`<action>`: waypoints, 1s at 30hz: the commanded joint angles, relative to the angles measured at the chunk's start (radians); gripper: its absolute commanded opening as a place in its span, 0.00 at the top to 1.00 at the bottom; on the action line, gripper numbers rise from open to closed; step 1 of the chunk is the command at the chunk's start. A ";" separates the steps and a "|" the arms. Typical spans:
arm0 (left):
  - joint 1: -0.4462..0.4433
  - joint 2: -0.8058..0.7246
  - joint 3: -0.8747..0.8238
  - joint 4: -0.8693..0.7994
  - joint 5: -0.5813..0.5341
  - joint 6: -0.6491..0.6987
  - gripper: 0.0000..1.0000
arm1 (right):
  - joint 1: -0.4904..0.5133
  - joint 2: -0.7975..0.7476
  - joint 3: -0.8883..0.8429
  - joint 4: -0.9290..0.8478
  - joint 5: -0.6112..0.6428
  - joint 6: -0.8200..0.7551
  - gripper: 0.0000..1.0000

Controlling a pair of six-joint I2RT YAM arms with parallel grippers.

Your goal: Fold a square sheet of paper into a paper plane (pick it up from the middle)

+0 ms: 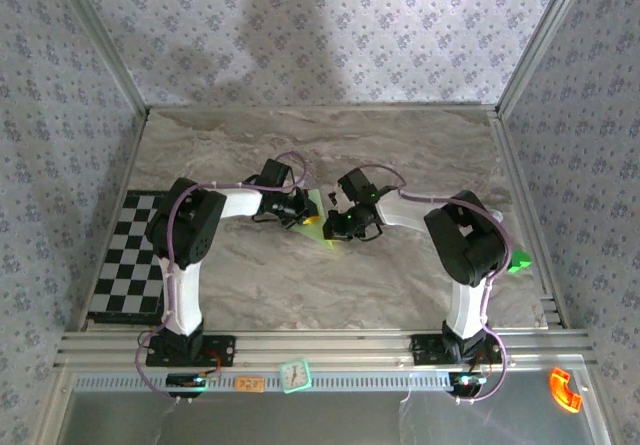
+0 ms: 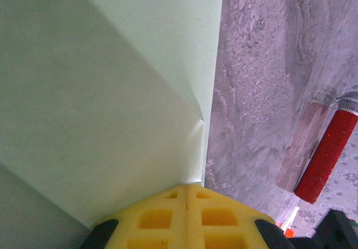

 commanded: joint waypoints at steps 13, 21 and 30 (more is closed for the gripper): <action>0.025 -0.116 0.009 -0.091 -0.076 0.115 0.94 | -0.001 0.053 -0.032 -0.136 0.130 -0.045 0.93; 0.062 -0.090 -0.038 0.041 -0.009 0.142 0.91 | 0.002 0.061 -0.025 -0.145 0.140 -0.057 0.93; 0.094 -0.035 -0.036 0.098 0.016 0.162 0.90 | 0.001 0.074 -0.021 -0.151 0.141 -0.060 0.93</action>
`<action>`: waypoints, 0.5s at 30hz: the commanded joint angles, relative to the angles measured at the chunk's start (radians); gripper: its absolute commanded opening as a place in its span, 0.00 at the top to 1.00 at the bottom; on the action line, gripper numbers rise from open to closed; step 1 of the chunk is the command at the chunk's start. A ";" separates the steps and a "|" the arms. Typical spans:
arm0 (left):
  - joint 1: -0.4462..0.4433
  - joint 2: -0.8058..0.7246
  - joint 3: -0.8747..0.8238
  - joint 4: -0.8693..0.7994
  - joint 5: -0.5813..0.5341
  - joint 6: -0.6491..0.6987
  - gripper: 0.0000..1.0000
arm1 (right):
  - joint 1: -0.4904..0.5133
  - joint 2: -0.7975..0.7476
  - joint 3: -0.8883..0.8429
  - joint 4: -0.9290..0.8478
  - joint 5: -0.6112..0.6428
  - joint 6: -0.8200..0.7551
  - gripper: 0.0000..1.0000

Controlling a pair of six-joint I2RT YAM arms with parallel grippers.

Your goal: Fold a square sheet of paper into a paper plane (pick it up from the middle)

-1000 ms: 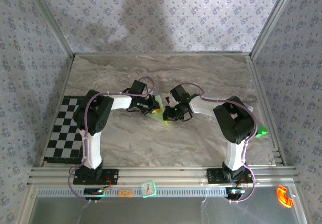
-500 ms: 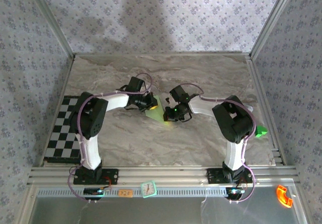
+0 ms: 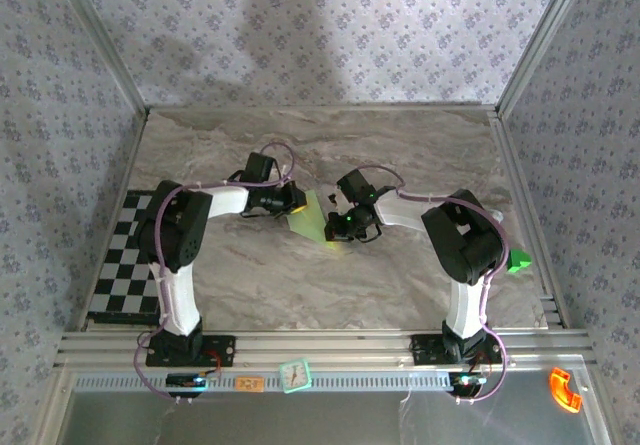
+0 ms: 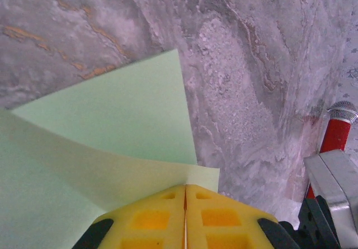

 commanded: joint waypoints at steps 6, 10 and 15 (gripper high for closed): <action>0.015 0.052 0.006 0.032 0.017 0.041 0.90 | 0.001 0.069 -0.025 -0.137 0.111 -0.029 0.93; 0.016 0.070 0.005 0.021 -0.002 0.050 0.90 | 0.000 0.074 -0.029 -0.146 0.123 -0.031 0.93; 0.018 0.083 -0.001 -0.001 -0.035 0.063 0.90 | 0.000 0.079 -0.034 -0.163 0.144 -0.037 0.93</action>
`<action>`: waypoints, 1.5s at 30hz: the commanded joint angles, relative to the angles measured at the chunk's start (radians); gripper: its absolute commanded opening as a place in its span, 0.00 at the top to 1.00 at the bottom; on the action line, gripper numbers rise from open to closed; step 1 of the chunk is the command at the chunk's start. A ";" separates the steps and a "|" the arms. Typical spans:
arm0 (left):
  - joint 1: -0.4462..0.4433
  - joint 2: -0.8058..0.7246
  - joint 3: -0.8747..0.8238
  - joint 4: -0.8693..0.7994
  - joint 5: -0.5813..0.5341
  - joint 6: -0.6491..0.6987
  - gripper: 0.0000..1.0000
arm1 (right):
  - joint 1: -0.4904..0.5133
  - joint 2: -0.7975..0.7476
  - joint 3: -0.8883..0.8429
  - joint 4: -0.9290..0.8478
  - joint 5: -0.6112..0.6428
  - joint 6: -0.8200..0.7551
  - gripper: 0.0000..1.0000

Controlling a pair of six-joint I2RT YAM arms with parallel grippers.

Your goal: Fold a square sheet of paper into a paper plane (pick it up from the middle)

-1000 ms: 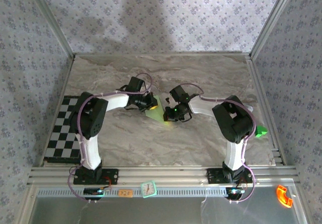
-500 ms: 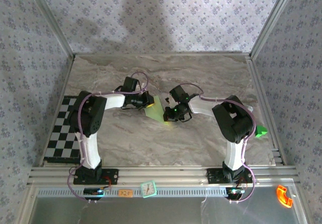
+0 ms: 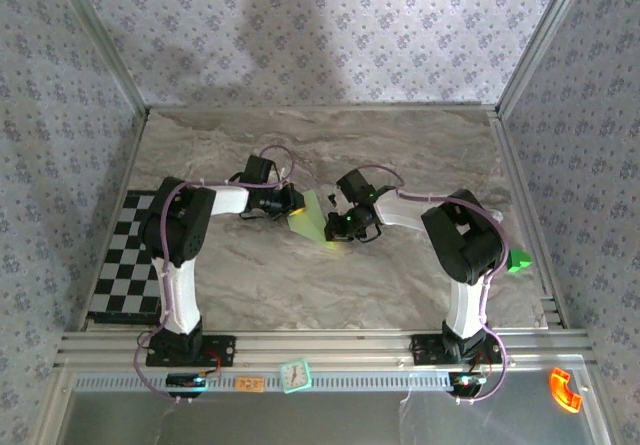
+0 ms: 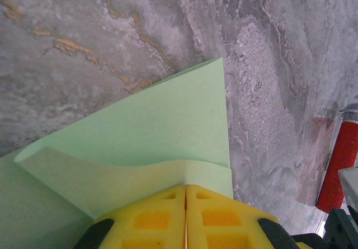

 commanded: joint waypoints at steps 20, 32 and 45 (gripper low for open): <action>0.090 0.053 0.028 -0.057 -0.184 0.118 0.89 | -0.004 0.080 -0.090 -0.183 0.201 -0.013 0.94; 0.142 0.080 0.168 -0.231 -0.232 0.169 0.89 | -0.004 0.052 -0.077 -0.162 0.179 -0.009 0.93; 0.148 -0.230 0.102 -0.304 -0.312 0.091 0.72 | -0.053 -0.160 -0.056 0.268 -0.082 0.127 0.68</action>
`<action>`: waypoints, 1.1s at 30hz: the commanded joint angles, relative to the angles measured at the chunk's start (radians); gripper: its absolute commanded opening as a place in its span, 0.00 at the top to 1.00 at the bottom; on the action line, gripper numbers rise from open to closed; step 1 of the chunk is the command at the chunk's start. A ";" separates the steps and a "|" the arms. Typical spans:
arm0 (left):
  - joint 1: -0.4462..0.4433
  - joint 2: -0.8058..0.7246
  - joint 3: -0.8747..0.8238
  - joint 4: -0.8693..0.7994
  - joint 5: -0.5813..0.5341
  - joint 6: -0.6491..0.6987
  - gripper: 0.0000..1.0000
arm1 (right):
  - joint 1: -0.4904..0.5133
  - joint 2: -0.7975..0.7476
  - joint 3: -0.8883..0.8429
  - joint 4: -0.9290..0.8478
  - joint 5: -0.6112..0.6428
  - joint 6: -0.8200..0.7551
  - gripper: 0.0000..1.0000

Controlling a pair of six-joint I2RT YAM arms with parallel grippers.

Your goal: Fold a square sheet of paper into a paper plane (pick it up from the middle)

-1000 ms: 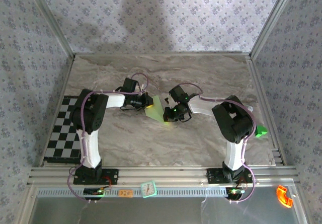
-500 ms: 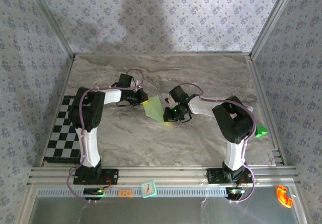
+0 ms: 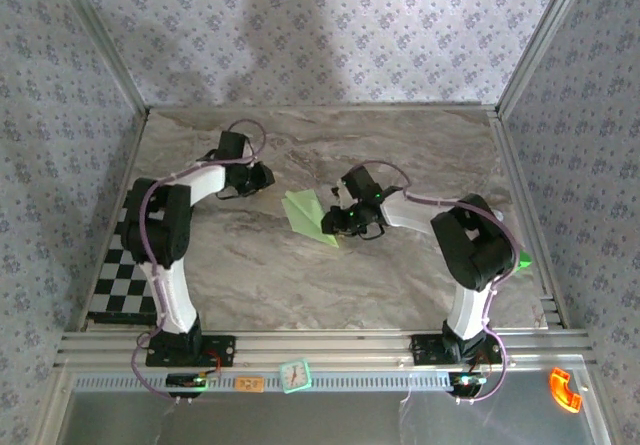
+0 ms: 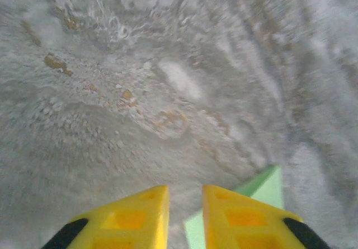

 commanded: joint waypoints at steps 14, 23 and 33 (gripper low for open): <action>-0.036 -0.403 -0.420 0.180 0.033 -0.224 0.41 | -0.103 0.070 0.098 0.036 -0.163 -0.203 0.57; -0.052 -0.403 -0.472 0.239 0.053 -0.261 0.37 | -0.056 0.209 0.238 -0.012 -0.189 -0.254 0.64; -0.056 -0.419 -0.474 0.295 0.108 -0.262 0.37 | -0.073 0.153 0.226 0.077 -0.189 -0.183 0.90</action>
